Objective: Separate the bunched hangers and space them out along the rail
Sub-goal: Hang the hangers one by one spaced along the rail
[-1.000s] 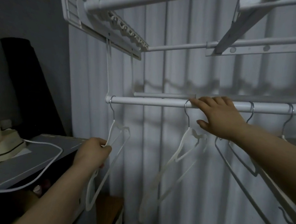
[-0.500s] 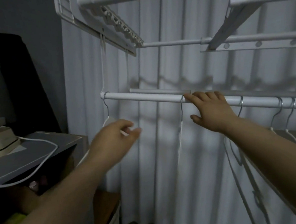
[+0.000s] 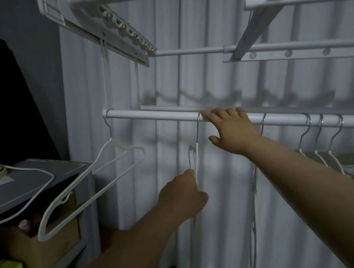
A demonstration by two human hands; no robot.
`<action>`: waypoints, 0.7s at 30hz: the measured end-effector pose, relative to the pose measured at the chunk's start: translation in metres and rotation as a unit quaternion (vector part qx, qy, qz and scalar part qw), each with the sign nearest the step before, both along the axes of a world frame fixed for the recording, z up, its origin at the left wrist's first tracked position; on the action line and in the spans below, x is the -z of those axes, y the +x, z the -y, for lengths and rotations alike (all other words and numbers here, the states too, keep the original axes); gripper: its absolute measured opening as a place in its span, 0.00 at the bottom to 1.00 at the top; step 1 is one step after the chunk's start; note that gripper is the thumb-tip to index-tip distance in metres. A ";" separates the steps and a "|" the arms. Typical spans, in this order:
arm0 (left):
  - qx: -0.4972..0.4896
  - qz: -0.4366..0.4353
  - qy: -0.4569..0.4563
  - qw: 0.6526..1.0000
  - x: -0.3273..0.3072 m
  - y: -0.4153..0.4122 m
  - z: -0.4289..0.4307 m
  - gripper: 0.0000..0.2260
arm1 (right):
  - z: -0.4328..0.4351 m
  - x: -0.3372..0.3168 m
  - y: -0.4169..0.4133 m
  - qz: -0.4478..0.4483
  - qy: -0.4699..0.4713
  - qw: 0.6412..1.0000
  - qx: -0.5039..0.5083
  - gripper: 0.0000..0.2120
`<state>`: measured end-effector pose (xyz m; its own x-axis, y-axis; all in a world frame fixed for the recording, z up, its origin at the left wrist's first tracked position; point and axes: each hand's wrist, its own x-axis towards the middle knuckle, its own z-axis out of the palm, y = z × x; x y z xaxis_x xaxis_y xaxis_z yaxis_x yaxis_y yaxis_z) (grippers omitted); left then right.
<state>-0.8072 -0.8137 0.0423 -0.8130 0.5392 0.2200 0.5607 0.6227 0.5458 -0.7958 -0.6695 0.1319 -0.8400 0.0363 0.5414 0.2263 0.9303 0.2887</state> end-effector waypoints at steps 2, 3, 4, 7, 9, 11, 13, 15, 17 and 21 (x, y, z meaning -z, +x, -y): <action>-0.023 -0.012 0.025 0.999 0.002 -0.008 0.006 0.13 | -0.002 0.000 0.001 -0.001 0.003 1.000 -0.004 0.32; -0.042 -0.032 0.030 0.998 0.003 -0.012 0.011 0.11 | -0.003 0.000 0.001 -0.001 0.003 1.000 -0.005 0.32; -0.062 -0.051 0.033 0.996 0.003 -0.016 0.016 0.11 | -0.003 0.000 0.001 -0.002 0.002 1.000 -0.006 0.32; -0.097 -0.073 0.036 0.992 0.004 -0.027 0.032 0.11 | -0.004 0.001 0.001 -0.005 -0.003 1.000 -0.006 0.32; -0.120 -0.073 0.036 0.989 0.004 -0.037 0.044 0.12 | -0.004 0.001 0.000 -0.007 -0.003 1.000 -0.004 0.32; -0.141 -0.067 0.028 0.987 0.003 -0.047 0.058 0.13 | -0.004 0.001 0.001 -0.008 -0.002 1.000 -0.001 0.32; -0.160 -0.064 0.022 0.985 0.002 -0.057 0.072 0.12 | -0.004 0.001 0.003 -0.007 -0.006 1.000 0.002 0.32; -0.177 -0.058 0.028 0.982 0.002 -0.064 0.085 0.12 | -0.004 0.001 0.004 -0.005 -0.010 1.000 0.003 0.32; -0.190 -0.060 0.025 0.980 0.000 -0.067 0.095 0.11 | -0.004 0.001 0.006 -0.003 -0.012 1.000 0.006 0.32; -0.178 -0.068 0.033 0.981 -0.004 -0.069 0.104 0.12 | -0.005 0.001 0.008 -0.001 -0.015 1.000 0.009 0.32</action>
